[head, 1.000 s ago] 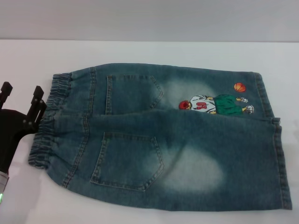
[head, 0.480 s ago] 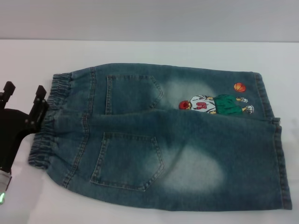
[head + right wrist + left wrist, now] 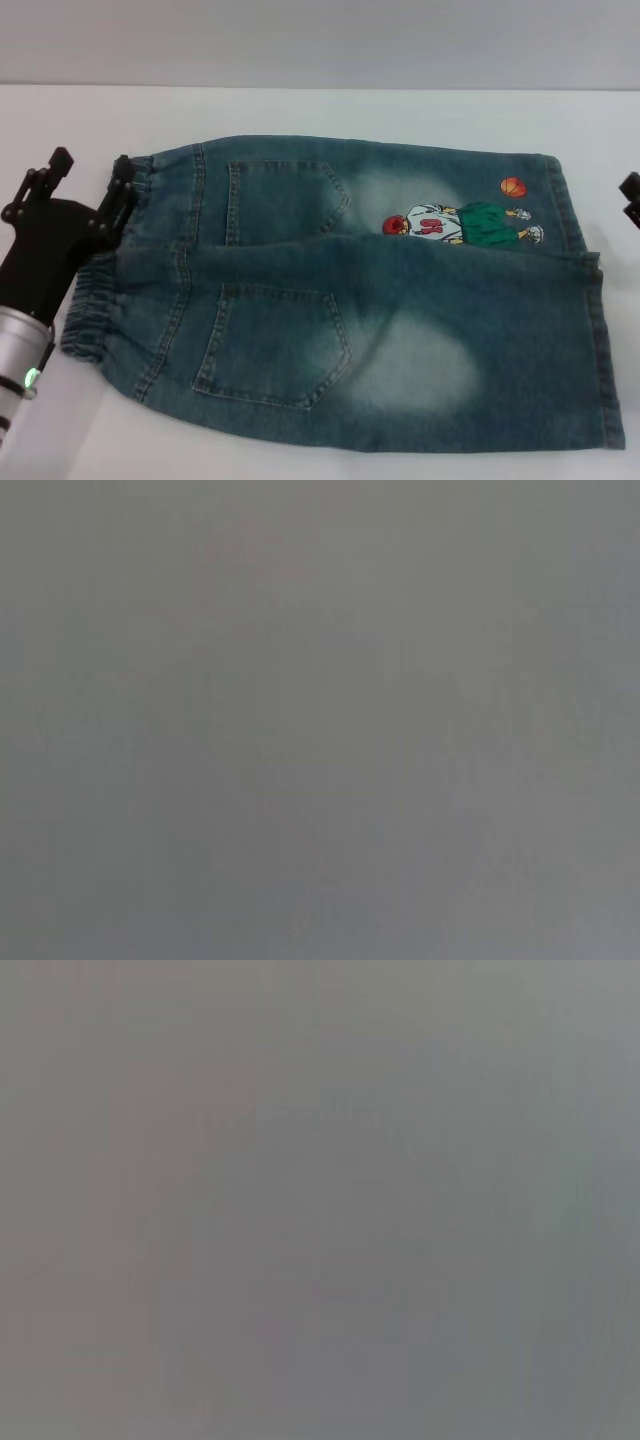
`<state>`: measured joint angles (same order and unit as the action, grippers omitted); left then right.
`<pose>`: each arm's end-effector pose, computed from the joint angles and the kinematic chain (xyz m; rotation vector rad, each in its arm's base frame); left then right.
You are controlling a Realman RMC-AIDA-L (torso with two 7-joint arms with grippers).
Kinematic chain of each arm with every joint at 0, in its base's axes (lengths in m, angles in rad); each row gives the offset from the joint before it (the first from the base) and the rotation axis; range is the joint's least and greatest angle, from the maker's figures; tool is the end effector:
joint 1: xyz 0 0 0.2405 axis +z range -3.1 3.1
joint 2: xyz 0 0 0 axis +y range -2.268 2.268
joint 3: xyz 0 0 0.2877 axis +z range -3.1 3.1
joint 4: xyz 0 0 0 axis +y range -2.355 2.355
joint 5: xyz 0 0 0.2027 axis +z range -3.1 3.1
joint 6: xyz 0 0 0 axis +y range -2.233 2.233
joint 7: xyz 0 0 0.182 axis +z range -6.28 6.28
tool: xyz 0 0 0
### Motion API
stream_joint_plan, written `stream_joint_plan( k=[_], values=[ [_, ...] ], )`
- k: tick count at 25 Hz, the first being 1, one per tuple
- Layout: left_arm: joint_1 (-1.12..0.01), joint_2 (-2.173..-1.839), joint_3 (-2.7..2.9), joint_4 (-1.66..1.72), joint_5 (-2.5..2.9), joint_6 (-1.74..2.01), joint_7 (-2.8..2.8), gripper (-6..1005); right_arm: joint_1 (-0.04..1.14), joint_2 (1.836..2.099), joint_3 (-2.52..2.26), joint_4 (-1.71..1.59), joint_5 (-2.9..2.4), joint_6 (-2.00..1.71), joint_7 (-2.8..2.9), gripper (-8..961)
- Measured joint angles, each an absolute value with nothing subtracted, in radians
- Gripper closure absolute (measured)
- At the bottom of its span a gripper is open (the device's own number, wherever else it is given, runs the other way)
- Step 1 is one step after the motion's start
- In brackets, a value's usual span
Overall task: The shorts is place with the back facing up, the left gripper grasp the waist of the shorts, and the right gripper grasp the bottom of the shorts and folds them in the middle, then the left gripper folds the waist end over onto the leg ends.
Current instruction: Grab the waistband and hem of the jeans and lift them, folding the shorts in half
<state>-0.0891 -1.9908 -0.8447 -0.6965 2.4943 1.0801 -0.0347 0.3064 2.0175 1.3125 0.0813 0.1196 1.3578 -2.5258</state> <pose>-0.3166 0.3055 -0.0392 -1.6649 -0.5433 -0.8243 0.3709 0.3214 -0.0080 -1.7022 0.7309 0.9349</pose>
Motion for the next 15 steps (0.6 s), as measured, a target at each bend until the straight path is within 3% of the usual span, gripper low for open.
stream_joint_plan(
  k=[3, 7, 12, 15],
  values=[
    [-0.086, -1.977, -0.858, -0.758, 2.496, 1.004, -0.018, 308, 0.329, 2.008, 1.313, 0.102, 0.108, 1.283, -2.499, 234],
    [-0.063, -1.962, -0.877, -0.856, 2.496, 0.896, 0.045, 313, 0.302, 1.975, 1.315, 0.258, 0.031, 1.089, -2.439, 234],
    [-0.001, -1.953, -0.940, -1.031, 2.496, 0.713, 0.103, 319, 0.098, 1.951, 1.338, 0.807, -0.162, 0.576, -2.441, 233],
    [0.055, -1.945, -0.997, -1.165, 2.509, 0.561, 0.108, 323, -0.033, 1.972, 1.351, 1.193, -0.279, 0.235, -2.427, 233]
  ],
)
